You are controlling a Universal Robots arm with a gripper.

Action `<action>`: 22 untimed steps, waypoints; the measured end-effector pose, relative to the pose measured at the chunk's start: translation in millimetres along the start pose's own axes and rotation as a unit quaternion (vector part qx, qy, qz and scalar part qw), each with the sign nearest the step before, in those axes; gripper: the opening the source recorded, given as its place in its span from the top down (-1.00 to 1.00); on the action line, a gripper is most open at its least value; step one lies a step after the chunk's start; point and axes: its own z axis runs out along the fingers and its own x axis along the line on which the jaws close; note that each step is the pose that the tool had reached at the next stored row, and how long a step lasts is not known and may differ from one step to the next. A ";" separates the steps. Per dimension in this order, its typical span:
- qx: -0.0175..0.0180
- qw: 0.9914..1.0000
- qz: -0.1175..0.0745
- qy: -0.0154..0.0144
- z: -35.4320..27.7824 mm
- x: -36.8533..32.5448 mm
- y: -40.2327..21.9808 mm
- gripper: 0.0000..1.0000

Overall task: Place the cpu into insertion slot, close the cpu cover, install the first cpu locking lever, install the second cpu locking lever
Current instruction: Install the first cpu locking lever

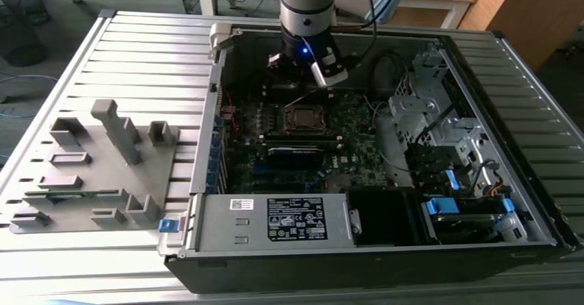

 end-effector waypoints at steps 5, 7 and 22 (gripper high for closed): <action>0.000 1.000 0.000 0.000 1.3 -2.1 -0.1 0.80; 0.000 1.000 0.000 0.000 2.9 -2.3 -0.4 0.80; 0.000 1.000 0.000 0.000 9.7 -7.4 -1.3 0.80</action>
